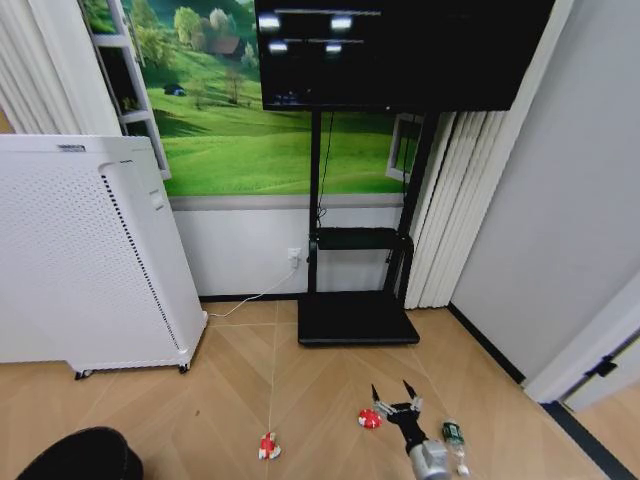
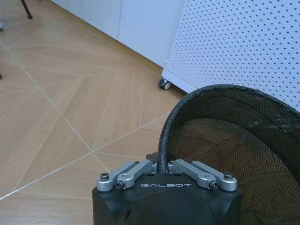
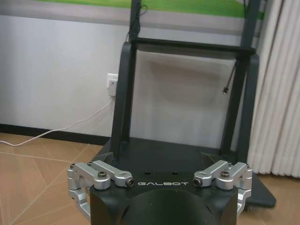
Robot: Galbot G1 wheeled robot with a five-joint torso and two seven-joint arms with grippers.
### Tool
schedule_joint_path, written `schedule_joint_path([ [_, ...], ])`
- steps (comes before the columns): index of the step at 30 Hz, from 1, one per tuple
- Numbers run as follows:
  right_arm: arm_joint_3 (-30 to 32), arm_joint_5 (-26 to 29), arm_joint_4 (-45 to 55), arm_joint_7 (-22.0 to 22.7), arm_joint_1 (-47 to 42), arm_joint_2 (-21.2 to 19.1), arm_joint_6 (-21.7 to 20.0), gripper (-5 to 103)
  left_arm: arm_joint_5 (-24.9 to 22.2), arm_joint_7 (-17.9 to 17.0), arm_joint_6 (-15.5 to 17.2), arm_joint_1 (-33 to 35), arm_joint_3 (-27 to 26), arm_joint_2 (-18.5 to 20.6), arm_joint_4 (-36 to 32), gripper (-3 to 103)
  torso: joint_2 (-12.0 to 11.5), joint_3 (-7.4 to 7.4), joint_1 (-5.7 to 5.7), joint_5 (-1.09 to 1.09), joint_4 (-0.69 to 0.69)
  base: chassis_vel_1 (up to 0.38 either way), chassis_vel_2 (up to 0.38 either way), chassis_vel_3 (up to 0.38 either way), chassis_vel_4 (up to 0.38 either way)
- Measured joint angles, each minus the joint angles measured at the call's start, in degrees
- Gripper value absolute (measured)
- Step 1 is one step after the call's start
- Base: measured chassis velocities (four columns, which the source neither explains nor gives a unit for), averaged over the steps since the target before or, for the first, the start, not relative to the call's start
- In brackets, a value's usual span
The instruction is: Pick up the trash bin and place the garbage on the floor into it.
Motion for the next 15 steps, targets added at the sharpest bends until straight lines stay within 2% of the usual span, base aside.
schedule_joint_path([
  [4, 0.0, -1.2, 0.4, 0.9, 1.5, -0.6, -1.7, 100, -0.7, -0.2, -0.3, 0.5, -0.4, 0.1, 0.2, 4, 0.0, 0.0, 0.0, 0.0, 0.01, 0.0, 0.0, 0.0, 0.0],
  [11, 1.1, -1.8, 0.7, 0.6, -0.9, -0.8, 0.0, 100, -0.5, 0.2, -0.7, 0.9, -0.3, -0.2, 0.5, 4, 0.0, 0.0, 0.0, 0.0, -0.02, 0.0, 0.0, 0.0, 0.0],
  [15, 1.2, -2.0, 0.5, 0.6, -1.9, -0.3, 0.6, 100, -0.3, 1.0, -0.8, 1.3, 0.1, -0.2, 0.5, 4, 0.0, 0.0, 0.0, 0.01, -0.02, 0.093, 0.07, -0.087, -0.074],
])
